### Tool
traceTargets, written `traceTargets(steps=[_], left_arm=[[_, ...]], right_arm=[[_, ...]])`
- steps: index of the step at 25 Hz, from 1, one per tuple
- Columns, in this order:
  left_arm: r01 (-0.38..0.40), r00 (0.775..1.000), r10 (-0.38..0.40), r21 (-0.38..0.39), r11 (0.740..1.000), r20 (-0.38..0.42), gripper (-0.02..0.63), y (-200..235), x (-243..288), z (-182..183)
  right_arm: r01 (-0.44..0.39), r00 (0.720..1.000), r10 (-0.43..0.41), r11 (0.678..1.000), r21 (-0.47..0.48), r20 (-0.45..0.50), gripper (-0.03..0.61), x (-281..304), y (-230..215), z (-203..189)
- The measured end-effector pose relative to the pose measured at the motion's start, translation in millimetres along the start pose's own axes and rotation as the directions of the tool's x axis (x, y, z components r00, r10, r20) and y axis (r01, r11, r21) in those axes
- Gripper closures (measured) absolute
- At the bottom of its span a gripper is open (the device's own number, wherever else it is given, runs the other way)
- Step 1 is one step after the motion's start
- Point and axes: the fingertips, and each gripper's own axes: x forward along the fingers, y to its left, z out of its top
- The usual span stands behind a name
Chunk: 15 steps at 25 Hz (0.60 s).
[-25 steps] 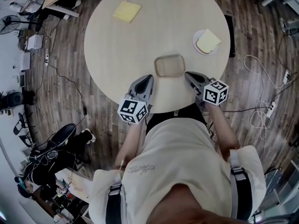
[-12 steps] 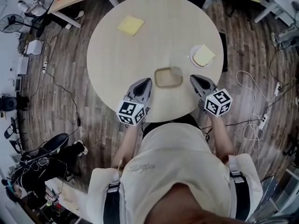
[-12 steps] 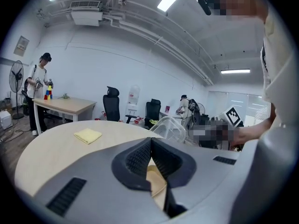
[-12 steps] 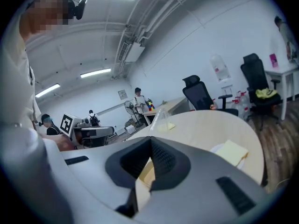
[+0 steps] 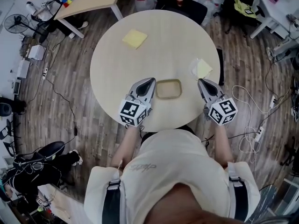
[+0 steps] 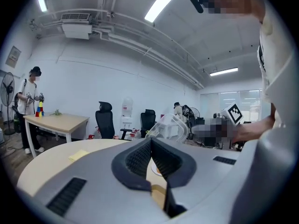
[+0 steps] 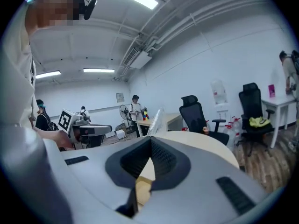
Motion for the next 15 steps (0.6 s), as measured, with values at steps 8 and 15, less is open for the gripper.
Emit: traceTargets(steps=[8,15], left_arm=[[0.01,0.999,-0.011,0.027,1.0,0.033,0.595,-1,8,26],[0.012,0.997,-0.016,0.055,0.998,0.075,0.595,1,18,54]], right_arm=[[0.03,0.998,-0.026,0.998,-0.06,0.063,0.572,-11,0,31],[0.022,0.992,-0.008,0.994,-0.109,0.124,0.572,-21,-3,56]])
